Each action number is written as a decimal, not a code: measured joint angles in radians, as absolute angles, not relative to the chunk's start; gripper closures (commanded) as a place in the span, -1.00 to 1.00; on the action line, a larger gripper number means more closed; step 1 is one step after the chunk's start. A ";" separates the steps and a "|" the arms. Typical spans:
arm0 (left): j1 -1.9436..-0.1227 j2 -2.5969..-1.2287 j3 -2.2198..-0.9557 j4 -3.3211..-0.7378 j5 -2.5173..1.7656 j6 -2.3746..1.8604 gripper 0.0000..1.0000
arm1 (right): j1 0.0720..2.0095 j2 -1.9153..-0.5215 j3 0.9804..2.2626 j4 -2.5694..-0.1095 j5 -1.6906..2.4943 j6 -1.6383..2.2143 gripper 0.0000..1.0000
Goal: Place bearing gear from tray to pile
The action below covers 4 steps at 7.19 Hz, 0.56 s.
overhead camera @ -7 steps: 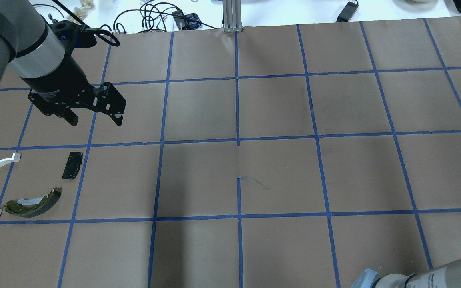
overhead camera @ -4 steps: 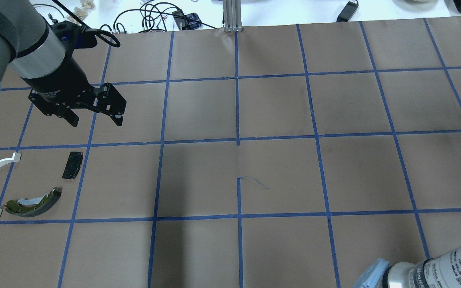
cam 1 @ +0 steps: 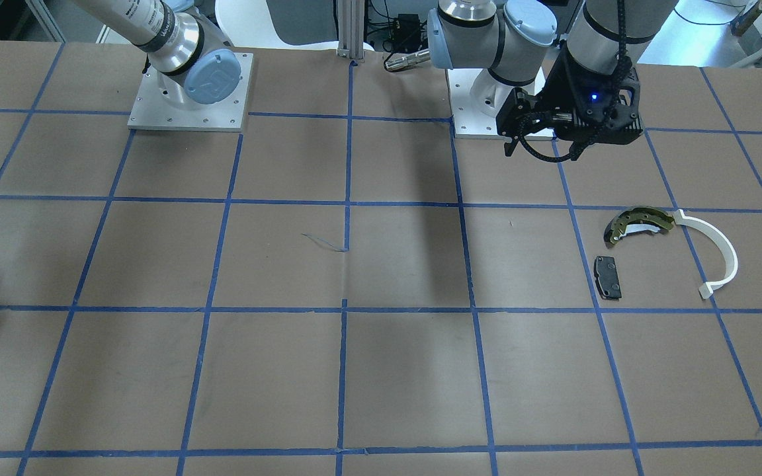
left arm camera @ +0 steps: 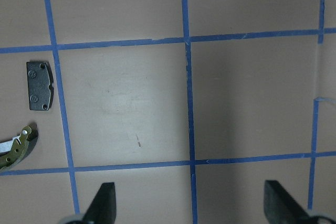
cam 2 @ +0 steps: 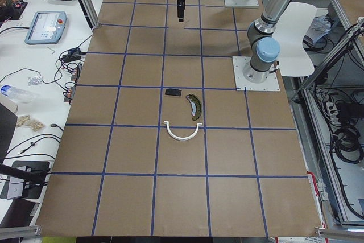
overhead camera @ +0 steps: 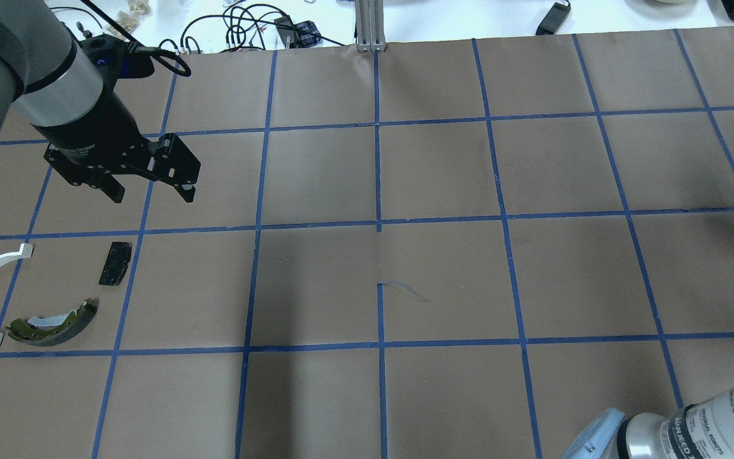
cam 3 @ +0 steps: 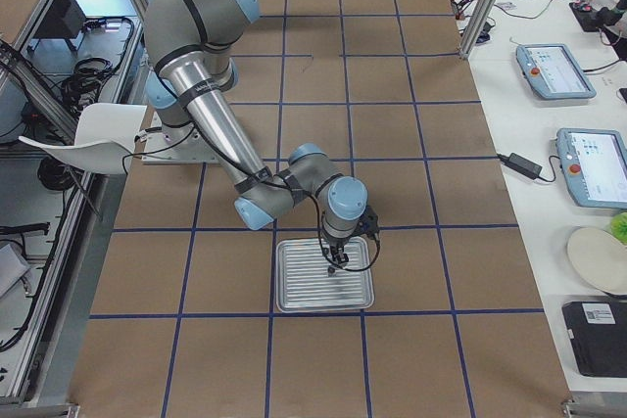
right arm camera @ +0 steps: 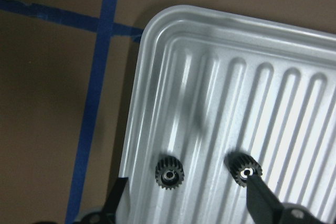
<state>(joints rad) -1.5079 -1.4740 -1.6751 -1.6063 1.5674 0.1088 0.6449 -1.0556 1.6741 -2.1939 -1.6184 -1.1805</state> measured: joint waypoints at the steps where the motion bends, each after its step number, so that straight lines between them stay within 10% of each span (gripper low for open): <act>1: -1.508 -1.473 -1.678 -1.607 1.568 0.109 -1.00 | 0.645 -1.055 1.698 -2.233 -1.620 -1.208 -0.47; 4: -1.507 -1.468 -1.700 -1.601 1.596 0.109 -1.00 | 0.644 -1.053 1.715 -2.259 -1.626 -1.246 -0.24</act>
<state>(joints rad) -1.5066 -1.4677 -1.7000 -1.6010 1.5960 0.1093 0.6443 -1.0533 1.7149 -2.2587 -1.6260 -1.2464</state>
